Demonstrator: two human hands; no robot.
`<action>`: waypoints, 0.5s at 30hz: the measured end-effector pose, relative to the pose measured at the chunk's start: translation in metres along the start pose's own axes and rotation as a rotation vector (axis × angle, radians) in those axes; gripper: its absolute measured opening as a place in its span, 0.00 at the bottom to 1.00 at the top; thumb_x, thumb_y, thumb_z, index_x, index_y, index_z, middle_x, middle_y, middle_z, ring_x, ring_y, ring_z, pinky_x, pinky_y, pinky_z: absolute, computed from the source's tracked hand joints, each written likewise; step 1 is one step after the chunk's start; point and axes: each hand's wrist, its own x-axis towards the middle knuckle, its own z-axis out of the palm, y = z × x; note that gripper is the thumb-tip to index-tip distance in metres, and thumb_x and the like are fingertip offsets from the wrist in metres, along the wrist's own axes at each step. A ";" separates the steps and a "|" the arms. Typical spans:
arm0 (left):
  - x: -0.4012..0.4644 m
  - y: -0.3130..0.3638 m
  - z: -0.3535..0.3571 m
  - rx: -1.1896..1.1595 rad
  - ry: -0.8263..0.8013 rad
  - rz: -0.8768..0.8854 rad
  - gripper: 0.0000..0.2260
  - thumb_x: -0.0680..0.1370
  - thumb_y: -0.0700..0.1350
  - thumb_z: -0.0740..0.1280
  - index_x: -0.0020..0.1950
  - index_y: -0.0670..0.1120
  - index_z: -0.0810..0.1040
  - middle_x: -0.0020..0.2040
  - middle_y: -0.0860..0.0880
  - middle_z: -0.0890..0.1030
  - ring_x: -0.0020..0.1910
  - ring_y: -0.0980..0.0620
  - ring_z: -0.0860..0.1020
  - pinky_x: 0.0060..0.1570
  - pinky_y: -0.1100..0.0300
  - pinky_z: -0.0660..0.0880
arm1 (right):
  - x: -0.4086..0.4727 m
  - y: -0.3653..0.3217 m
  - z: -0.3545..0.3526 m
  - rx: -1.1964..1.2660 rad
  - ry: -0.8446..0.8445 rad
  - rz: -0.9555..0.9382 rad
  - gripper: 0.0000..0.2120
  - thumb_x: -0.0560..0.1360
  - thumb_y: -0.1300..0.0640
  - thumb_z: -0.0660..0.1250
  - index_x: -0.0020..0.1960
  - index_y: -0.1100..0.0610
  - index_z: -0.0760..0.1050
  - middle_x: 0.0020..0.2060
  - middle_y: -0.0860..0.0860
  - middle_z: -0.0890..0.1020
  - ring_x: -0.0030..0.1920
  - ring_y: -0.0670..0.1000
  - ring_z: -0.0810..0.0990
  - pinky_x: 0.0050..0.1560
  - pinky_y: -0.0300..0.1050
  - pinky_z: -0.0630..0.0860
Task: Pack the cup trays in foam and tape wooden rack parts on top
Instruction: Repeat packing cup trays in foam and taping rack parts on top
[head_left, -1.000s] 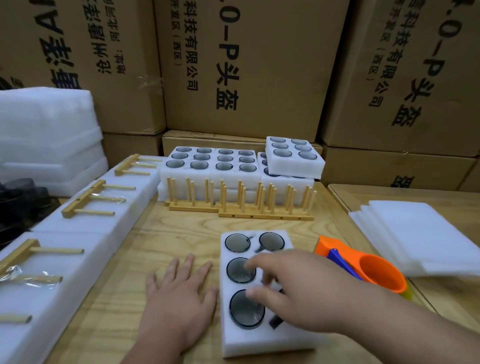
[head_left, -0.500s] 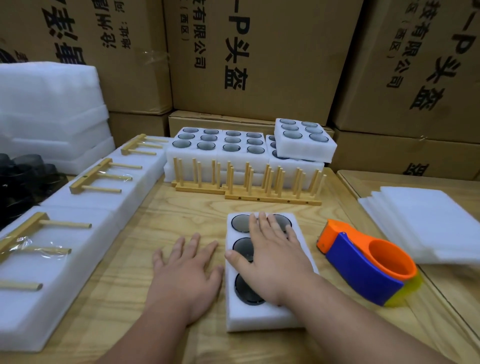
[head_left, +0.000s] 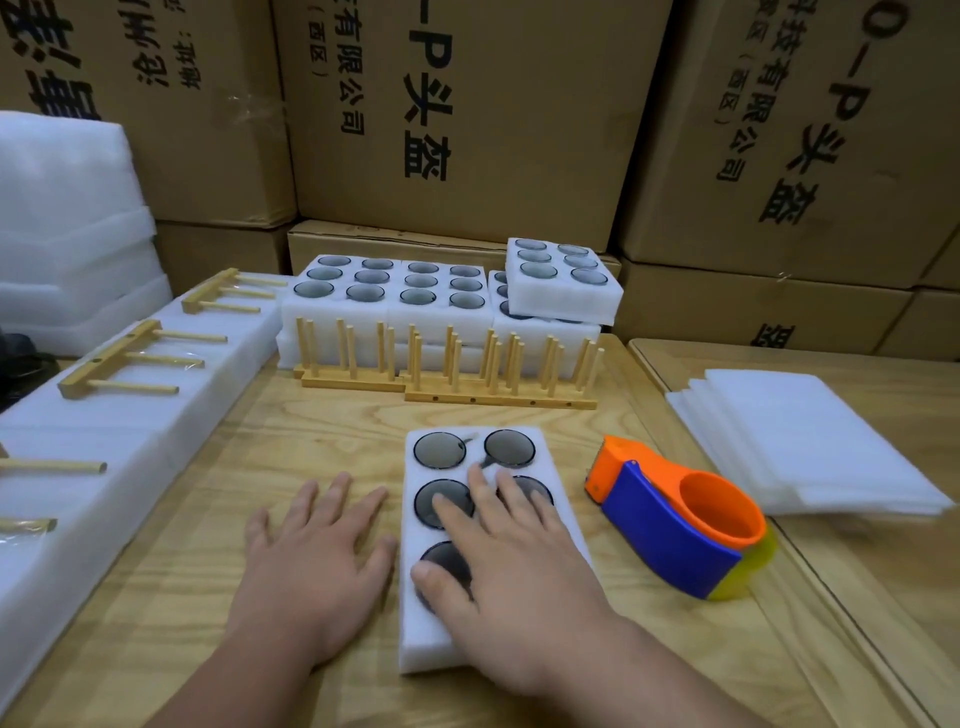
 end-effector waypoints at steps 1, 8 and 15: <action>0.000 0.000 0.000 0.005 0.002 0.001 0.28 0.79 0.69 0.43 0.80 0.69 0.47 0.83 0.60 0.43 0.82 0.53 0.42 0.77 0.40 0.42 | -0.007 0.002 -0.003 0.041 -0.015 -0.032 0.35 0.79 0.30 0.46 0.82 0.41 0.47 0.82 0.45 0.39 0.80 0.47 0.32 0.77 0.49 0.31; 0.001 0.000 -0.001 0.006 0.005 0.015 0.28 0.79 0.69 0.43 0.80 0.69 0.47 0.83 0.60 0.44 0.82 0.53 0.44 0.77 0.41 0.44 | -0.029 0.053 -0.065 0.674 0.380 0.065 0.07 0.75 0.44 0.67 0.50 0.39 0.82 0.46 0.35 0.85 0.48 0.37 0.82 0.47 0.29 0.74; 0.003 -0.002 0.000 -0.011 0.001 0.026 0.28 0.78 0.70 0.42 0.79 0.70 0.46 0.83 0.61 0.44 0.82 0.54 0.44 0.77 0.41 0.45 | -0.020 0.198 -0.122 0.414 0.776 0.477 0.07 0.78 0.51 0.67 0.50 0.49 0.83 0.43 0.45 0.85 0.42 0.46 0.81 0.39 0.42 0.71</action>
